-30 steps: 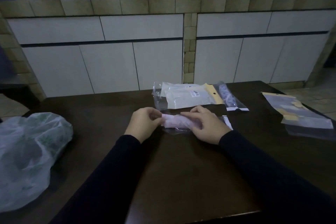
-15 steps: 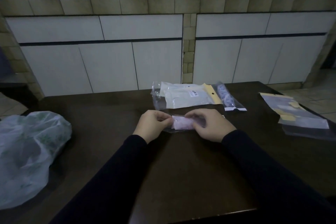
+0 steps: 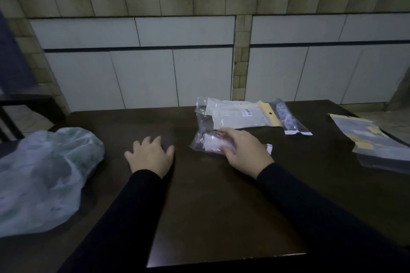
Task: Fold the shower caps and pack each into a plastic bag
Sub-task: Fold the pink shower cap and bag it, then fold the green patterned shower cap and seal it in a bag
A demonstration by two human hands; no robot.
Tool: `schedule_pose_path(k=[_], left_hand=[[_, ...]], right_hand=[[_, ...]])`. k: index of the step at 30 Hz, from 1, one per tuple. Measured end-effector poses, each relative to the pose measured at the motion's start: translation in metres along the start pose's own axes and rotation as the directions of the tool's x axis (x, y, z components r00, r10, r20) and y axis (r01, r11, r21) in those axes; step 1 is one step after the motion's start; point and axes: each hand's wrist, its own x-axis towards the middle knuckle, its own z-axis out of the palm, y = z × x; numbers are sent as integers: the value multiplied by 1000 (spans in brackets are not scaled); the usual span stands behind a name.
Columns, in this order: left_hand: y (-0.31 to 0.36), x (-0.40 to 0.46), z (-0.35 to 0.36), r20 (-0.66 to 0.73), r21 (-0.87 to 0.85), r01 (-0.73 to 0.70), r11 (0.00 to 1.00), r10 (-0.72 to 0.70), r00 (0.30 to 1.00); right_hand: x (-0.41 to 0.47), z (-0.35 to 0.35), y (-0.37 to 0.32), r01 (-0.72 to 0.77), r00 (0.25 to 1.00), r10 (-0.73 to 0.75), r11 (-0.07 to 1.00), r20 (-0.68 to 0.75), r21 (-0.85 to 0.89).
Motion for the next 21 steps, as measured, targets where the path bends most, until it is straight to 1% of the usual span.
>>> schedule_pose_path(k=[2, 5, 12, 14, 17, 21], left_hand=[[-5, -2, 3, 68, 18, 27, 999, -28, 997], [-5, -4, 4, 64, 1, 19, 1000, -19, 998], [-5, -4, 7, 57, 30, -5, 1000, 3, 998], [-5, -2, 9, 64, 45, -10, 999, 8, 998], [-5, 1, 10, 89, 58, -17, 998, 12, 996], [-4, 1, 10, 84, 78, -8, 997, 2, 996]], right_hand=[[11, 9, -13, -23, 998, 24, 999, -53, 25], [33, 23, -36, -75, 993, 79, 996, -88, 44], [85, 57, -83, -72, 997, 73, 985, -3, 154], [101, 65, -91, -101, 995, 98, 984, 26, 145], [125, 77, -94, -128, 992, 126, 984, 25, 123], [146, 89, -92, -93, 996, 93, 994, -6, 63]])
